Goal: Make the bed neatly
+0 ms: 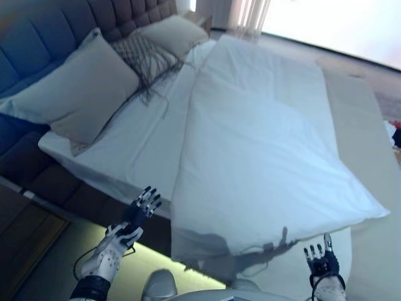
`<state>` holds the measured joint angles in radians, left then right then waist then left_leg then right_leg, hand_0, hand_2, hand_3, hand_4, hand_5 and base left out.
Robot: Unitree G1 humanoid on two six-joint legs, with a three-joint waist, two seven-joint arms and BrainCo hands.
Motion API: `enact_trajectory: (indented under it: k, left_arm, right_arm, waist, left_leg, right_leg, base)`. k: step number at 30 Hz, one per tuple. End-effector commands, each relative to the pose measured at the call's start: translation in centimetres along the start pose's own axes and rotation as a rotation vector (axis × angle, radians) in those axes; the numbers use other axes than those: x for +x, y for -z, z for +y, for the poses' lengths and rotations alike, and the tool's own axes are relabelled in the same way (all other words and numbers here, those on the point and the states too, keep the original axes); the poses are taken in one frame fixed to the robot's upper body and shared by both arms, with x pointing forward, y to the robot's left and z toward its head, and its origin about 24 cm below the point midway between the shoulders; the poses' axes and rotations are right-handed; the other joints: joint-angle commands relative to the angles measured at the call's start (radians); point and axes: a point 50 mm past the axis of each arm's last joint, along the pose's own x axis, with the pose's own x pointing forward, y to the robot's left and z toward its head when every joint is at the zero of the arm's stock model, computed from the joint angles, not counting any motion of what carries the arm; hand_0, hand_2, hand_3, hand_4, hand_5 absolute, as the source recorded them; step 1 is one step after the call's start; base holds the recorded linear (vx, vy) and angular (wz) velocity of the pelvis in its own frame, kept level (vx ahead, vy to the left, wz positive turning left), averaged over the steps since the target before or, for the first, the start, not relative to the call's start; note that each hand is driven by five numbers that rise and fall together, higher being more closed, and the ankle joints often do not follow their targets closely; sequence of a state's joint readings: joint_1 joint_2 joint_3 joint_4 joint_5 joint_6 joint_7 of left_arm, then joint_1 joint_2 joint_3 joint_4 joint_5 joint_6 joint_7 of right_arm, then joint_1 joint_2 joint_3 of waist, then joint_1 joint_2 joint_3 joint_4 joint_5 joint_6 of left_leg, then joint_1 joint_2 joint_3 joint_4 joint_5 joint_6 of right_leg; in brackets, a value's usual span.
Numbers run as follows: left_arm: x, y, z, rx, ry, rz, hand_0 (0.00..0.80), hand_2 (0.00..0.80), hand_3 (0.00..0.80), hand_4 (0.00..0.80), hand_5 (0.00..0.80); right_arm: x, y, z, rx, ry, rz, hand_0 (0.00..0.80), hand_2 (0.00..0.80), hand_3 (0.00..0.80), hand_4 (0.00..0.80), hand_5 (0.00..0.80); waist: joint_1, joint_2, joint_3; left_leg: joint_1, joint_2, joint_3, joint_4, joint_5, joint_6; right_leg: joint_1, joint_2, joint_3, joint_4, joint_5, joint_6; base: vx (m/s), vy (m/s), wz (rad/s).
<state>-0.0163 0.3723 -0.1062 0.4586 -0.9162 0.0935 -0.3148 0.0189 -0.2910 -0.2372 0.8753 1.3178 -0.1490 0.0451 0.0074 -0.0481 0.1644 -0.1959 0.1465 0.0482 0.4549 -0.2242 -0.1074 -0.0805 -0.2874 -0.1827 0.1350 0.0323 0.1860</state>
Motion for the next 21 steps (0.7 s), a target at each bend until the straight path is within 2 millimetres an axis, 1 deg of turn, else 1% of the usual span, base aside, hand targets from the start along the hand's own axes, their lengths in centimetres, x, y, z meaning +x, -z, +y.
enact_trajectory:
  k: [1, 3, 4, 7, 8, 9, 11, 12, 13, 14, 15, 16, 18, 19, 20, 21]
  left_arm:
    - [1.2, -1.7, -2.2, 0.027, 0.098, -0.099, 0.000, 0.000, 0.000, 0.000, 0.000]
    - [0.8, -1.8, -2.0, 0.032, 0.087, -0.091, 0.000, 0.000, 0.000, 0.000, 0.000]
    - [0.4, -1.8, -1.4, 0.035, 0.072, -0.084, 0.000, 0.000, 0.000, 0.000, 0.000]
    - [-0.2, -2.2, -0.6, 0.034, 0.049, -0.095, 0.000, 0.000, 0.000, 0.000, 0.000]
    - [-0.2, -2.4, -0.6, 0.037, 0.049, -0.102, 0.000, 0.000, 0.000, 0.000, 0.000]
    - [0.0, -2.9, -0.8, 0.043, 0.056, -0.119, 0.000, 0.000, 0.000, 0.000, 0.000]
    - [0.6, -4.4, -1.3, 0.066, 0.082, -0.169, 0.000, 0.000, 0.000, 0.000, 0.000]
    - [0.9, -5.4, -1.7, 0.085, 0.097, -0.199, 0.000, 0.000, 0.000, 0.000, 0.000]
    - [1.2, -6.2, -1.9, 0.098, 0.106, -0.222, 0.000, 0.000, 0.000, 0.000, 0.000]
    - [1.5, -7.1, -2.2, 0.107, 0.114, -0.244, 0.000, 0.000, 0.000, 0.000, 0.000]
    - [1.9, -7.6, -2.7, 0.119, 0.132, -0.267, 0.000, 0.000, 0.000, 0.000, 0.000]
    - [2.2, -7.9, -3.1, 0.120, 0.147, -0.282, 0.000, 0.000, 0.000, 0.000, 0.000]
    - [2.4, -8.1, -4.1, 0.106, 0.177, -0.308, 0.000, 0.000, 0.000, 0.000, 0.000]
    - [2.4, -8.1, -4.2, 0.103, 0.180, -0.315, 0.000, 0.000, 0.000, 0.000, 0.000]
    - [2.3, -7.9, -4.2, 0.102, 0.183, -0.322, 0.000, 0.000, 0.000, 0.000, 0.000]
    - [2.4, -8.0, -4.5, 0.102, 0.192, -0.330, 0.000, 0.000, 0.000, 0.000, 0.000]
  right_arm:
    - [0.6, -3.7, 1.6, 0.030, -0.054, -0.130, 0.000, 0.000, 0.000, 0.000, 0.000]
    - [0.3, -3.3, 1.2, 0.037, -0.052, -0.109, 0.000, 0.000, 0.000, 0.000, 0.000]
    - [0.0, -2.8, 0.2, 0.023, -0.043, -0.088, 0.000, 0.000, 0.000, 0.000, 0.000]
    - [-0.5, -2.1, -1.0, -0.011, -0.026, -0.058, 0.000, 0.000, 0.000, 0.000, 0.000]
    - [-0.5, -2.1, -1.1, -0.014, -0.027, -0.057, 0.000, 0.000, 0.000, 0.000, 0.000]
    - [-0.5, -2.1, -1.2, -0.013, -0.034, -0.058, 0.000, 0.000, 0.000, 0.000, 0.000]
    - [-0.1, -2.5, -1.0, 0.030, -0.058, -0.072, 0.000, 0.000, 0.000, 0.000, 0.000]
    - [0.2, -2.7, -0.6, 0.070, -0.076, -0.077, 0.000, 0.000, 0.000, 0.000, 0.000]
    - [0.5, -2.8, -0.1, 0.109, -0.087, -0.080, 0.000, 0.000, 0.000, 0.000, 0.000]
    - [0.8, -3.1, 0.4, 0.162, -0.088, -0.085, 0.000, 0.000, 0.000, 0.000, 0.000]
    - [1.1, -3.8, 1.1, 0.210, -0.093, -0.104, 0.000, 0.000, 0.000, 0.000, 0.000]
    - [1.4, -4.5, 1.6, 0.233, -0.098, -0.121, 0.000, 0.000, 0.000, 0.000, 0.000]
    - [1.9, -6.5, 2.9, 0.274, -0.122, -0.154, 0.000, 0.000, 0.000, 0.000, 0.000]
    - [2.1, -7.5, 3.4, 0.294, -0.136, -0.166, 0.000, 0.000, 0.000, 0.000, 0.000]
    - [2.3, -8.8, 4.0, 0.312, -0.160, -0.186, 0.000, 0.000, 0.000, 0.000, 0.000]
    - [2.4, -9.5, 4.5, 0.323, -0.179, -0.202, 0.000, 0.000, 0.000, 0.000, 0.000]
  waist:
    - [-0.018, 0.046, 0.005]
    - [-0.022, 0.039, 0.012]
    - [-0.027, 0.033, 0.017]
    - [-0.024, 0.022, 0.026]
    - [-0.021, 0.019, 0.028]
    - [-0.016, 0.014, 0.042]
    - [-0.003, 0.007, 0.086]
    - [0.001, 0.004, 0.113]
    - [0.004, 0.003, 0.135]
    - [0.006, 0.003, 0.159]
    - [0.004, 0.012, 0.181]
    - [0.002, 0.022, 0.192]
    - [0.004, 0.033, 0.226]
    - [0.010, 0.041, 0.241]
    - [0.015, 0.054, 0.252]
    - [0.020, 0.058, 0.259]
  left_leg:
    - [0.129, 0.066, -0.035, -0.158, 0.112, -0.051]
    - [0.125, 0.055, -0.032, -0.126, 0.076, -0.038]
    - [0.125, 0.049, -0.026, -0.102, 0.053, -0.030]
    - [0.103, 0.039, -0.017, -0.054, 0.019, -0.015]
    - [0.086, 0.040, -0.017, -0.036, 0.012, -0.013]
    - [0.049, 0.045, -0.020, -0.007, 0.006, -0.012]
    - [-0.044, 0.067, -0.034, 0.039, 0.009, -0.022]
    - [-0.097, 0.082, -0.051, 0.063, 0.014, -0.030]
    - [-0.143, 0.096, -0.068, 0.083, 0.021, -0.035]
    - [-0.185, 0.112, -0.083, 0.096, 0.037, -0.046]
    - [-0.216, 0.126, -0.093, 0.095, 0.058, -0.061]
    - [-0.233, 0.130, -0.096, 0.091, 0.070, -0.066]
    - [-0.295, 0.129, -0.124, 0.133, 0.085, -0.097]
    - [-0.317, 0.130, -0.138, 0.143, 0.095, -0.106]
    - [-0.313, 0.139, -0.144, 0.110, 0.111, -0.095]
    - [-0.310, 0.137, -0.147, 0.082, 0.125, -0.090]
  right_leg:
    - [-0.058, -0.124, 0.100, 0.018, 0.114, 0.076]
    - [-0.074, -0.148, 0.114, 0.016, 0.139, 0.076]
    - [-0.082, -0.162, 0.117, 0.006, 0.167, 0.076]
    - [-0.109, -0.173, 0.122, 0.004, 0.193, 0.076]
    - [-0.125, -0.175, 0.125, 0.012, 0.195, 0.076]
    - [-0.144, -0.175, 0.124, 0.018, 0.197, 0.076]
    - [-0.179, -0.166, 0.106, 0.020, 0.201, 0.076]
    - [-0.202, -0.154, 0.104, 0.027, 0.196, 0.076]
    - [-0.232, -0.142, 0.100, 0.063, 0.180, 0.076]
    - [-0.267, -0.131, 0.089, 0.099, 0.164, 0.076]
    - [-0.302, -0.124, 0.079, 0.128, 0.149, 0.076]
    - [-0.324, -0.124, 0.074, 0.145, 0.138, 0.076]
    - [-0.360, -0.123, 0.078, 0.186, 0.117, 0.076]
    - [-0.373, -0.122, 0.078, 0.207, 0.108, 0.076]
    - [-0.400, -0.128, 0.080, 0.235, 0.094, 0.076]
    - [-0.422, -0.134, 0.086, 0.254, 0.089, 0.076]
  base:
    - [0.146, 0.214, 0.16]
    - [0.113, 0.101, 0.03]
    - [0.143, 0.046, -0.27]
    - [0.077, -0.007, -0.22]
    - [-0.068, -0.111, -0.31]
    - [-0.212, -0.195, -0.34]
    - [-0.327, -0.271, -0.31]
    - [-0.346, -0.289, -0.06]
    - [-0.335, -0.319, 0.13]
    - [-0.286, -0.228, 0.26]
    - [-0.223, -0.134, 0.30]
    - [-0.175, -0.037, 0.36]
    - [-0.078, -0.006, 0.46]
    - [-0.002, 0.007, 0.35]
    - [0.011, 0.014, 0.18]
    - [-0.033, 0.033, 0.08]
